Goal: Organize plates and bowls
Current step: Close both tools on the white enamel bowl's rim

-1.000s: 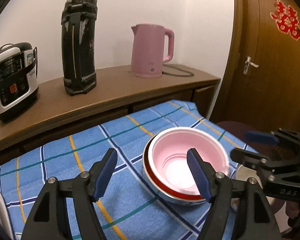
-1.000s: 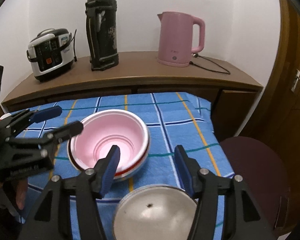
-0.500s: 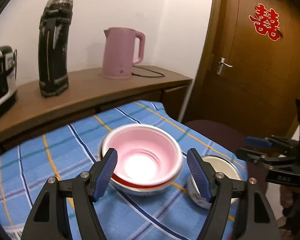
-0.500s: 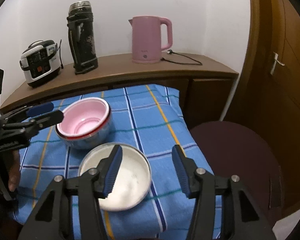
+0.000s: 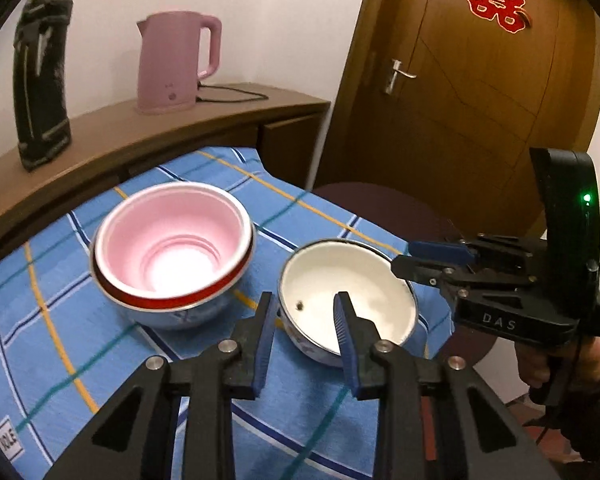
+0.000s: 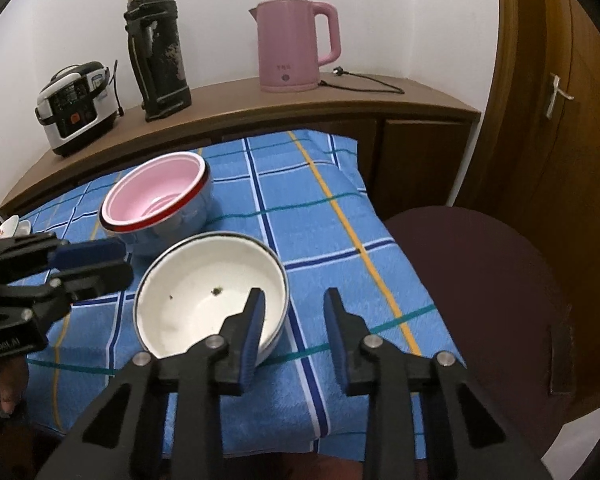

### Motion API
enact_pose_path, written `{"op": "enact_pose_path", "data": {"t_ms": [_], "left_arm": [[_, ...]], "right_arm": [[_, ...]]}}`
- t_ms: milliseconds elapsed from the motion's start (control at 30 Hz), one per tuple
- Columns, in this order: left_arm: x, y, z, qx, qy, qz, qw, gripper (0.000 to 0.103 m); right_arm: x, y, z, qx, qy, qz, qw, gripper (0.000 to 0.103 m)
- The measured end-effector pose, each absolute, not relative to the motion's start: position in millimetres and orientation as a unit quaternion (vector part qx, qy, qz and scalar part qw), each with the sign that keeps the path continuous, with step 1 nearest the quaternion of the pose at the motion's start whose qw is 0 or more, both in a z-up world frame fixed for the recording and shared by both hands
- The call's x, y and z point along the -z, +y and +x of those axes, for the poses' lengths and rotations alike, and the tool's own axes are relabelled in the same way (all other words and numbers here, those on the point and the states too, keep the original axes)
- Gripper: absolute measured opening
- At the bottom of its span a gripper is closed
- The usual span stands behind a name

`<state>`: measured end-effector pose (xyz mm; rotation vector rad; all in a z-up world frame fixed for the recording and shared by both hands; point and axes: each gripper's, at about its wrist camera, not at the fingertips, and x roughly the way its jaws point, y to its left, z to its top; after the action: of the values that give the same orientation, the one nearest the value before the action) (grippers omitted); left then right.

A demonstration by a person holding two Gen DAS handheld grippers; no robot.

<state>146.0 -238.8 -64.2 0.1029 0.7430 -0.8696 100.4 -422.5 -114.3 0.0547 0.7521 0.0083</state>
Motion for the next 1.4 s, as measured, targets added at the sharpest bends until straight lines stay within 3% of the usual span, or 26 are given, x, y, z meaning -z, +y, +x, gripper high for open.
{"op": "enact_pose_path", "data": {"t_ms": [300, 433, 933, 1400], "left_arm": [[75.6, -248.9, 146.5, 0.405, 0.368, 0.062, 0.835, 0.032], [78.0, -254.7, 152.7, 0.392, 0.375, 0.063, 0.838, 0.021], [85.2, -261.2, 158.4, 0.380, 0.382, 0.058, 0.841, 0.017], [56.5, -266.3, 153.3, 0.404, 0.347, 0.044, 0.845, 0.015]], "right_arm": [[120.9, -419.3, 101.9, -0.024, 0.372, 0.036, 0.927, 0.009], [120.8, -421.5, 100.5, -0.017, 0.364, 0.045, 0.930, 0.010], [122.2, -426.6, 97.8, -0.016, 0.356, 0.063, 0.932, 0.009], [91.9, -438.0, 83.1, 0.003, 0.322, 0.073, 0.944, 0.009]]}}
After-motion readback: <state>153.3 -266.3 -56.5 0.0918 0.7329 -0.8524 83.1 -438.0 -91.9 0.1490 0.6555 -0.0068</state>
